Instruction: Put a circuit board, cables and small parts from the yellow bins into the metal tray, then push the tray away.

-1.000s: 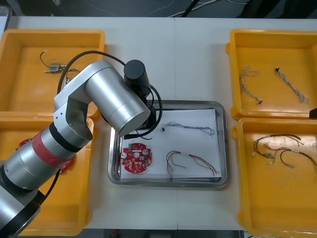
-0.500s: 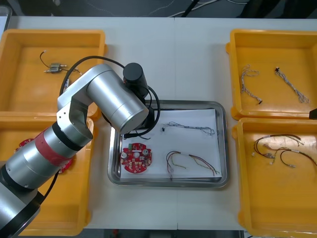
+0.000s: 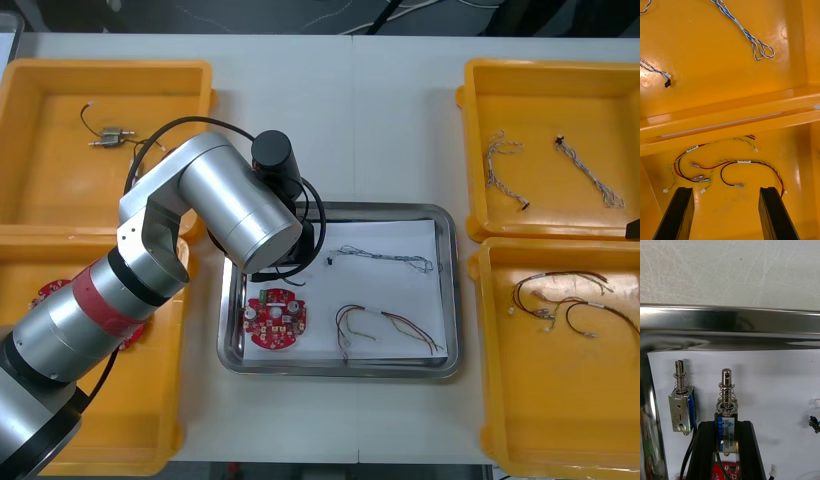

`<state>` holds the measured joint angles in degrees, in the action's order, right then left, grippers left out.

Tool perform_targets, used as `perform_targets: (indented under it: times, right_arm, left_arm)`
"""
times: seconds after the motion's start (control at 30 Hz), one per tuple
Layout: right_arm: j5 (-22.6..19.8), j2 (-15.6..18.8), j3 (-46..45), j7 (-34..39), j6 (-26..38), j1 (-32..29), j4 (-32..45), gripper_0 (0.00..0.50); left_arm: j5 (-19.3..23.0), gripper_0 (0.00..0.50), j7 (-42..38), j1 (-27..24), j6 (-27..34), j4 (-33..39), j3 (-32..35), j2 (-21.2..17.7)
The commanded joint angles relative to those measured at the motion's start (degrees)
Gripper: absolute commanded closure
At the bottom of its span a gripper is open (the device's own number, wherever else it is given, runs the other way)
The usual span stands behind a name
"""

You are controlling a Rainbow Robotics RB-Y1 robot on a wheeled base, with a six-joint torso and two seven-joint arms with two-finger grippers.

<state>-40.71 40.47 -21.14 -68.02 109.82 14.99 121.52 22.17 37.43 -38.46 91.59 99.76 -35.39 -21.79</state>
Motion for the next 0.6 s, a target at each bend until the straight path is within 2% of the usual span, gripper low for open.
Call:
perform_targets:
  times: [0.03, 0.2, 0.23, 0.27, 0.3, 0.33, 0.37, 0.4, 0.47, 0.6]
  right_arm:
    - [-0.2, 0.3, -2.1, 1.8, 0.2, -0.7, 1.8, 0.0]
    - [-0.3, 0.3, -2.2, 1.8, 0.2, -0.7, 1.9, 0.0]
    - [-0.4, 0.3, -2.2, 1.7, 0.2, -0.7, 2.0, 0.0]
    - [-0.4, 0.3, -2.2, 1.8, 0.2, -0.7, 2.0, 0.0]
    - [-0.5, 0.3, -2.2, 1.8, 0.2, -0.7, 2.1, 0.0]
    - [-0.5, 0.3, -2.2, 1.8, 0.2, -0.7, 2.1, 0.0]
    - [-0.5, 0.3, -2.3, 1.8, 0.2, -0.7, 2.1, 0.0]
    - [-0.5, 0.3, -2.3, 1.8, 0.2, -0.7, 2.1, 0.0]
    - [-0.6, 0.3, -2.4, 1.8, 0.2, -0.8, 2.2, 0.0]
    - [-0.6, 0.3, -2.4, 1.7, 0.2, -0.7, 2.2, 0.0]
  left_arm:
    - [0.4, 0.5, 4.4, -0.6, -0.6, 0.4, -1.3, 1.1]
    - [0.3, 0.5, 4.2, -0.6, -0.6, 0.4, -1.3, 1.1]
    - [0.2, 0.48, 4.1, -0.6, -0.6, 0.5, -1.3, 1.1]
    - [0.2, 0.395, 4.1, -0.6, -0.6, 0.4, -1.3, 1.1]
    - [0.1, 0.283, 4.1, -0.6, -0.6, 0.4, -1.3, 1.1]
    - [0.1, 0.283, 4.1, -0.6, -0.6, 0.4, -1.3, 1.1]
    - [-0.1, 0.129, 4.1, -0.6, -0.6, 0.4, -1.3, 1.1]
    - [0.0, 0.07, 4.1, -0.6, -0.6, 0.5, -1.1, 1.1]
    - [0.0, 0.002, 3.9, -0.6, -0.6, 0.5, -1.3, 1.1]
    - [0.0, 0.0, 3.6, -0.6, -0.6, 0.6, -1.1, 1.1]
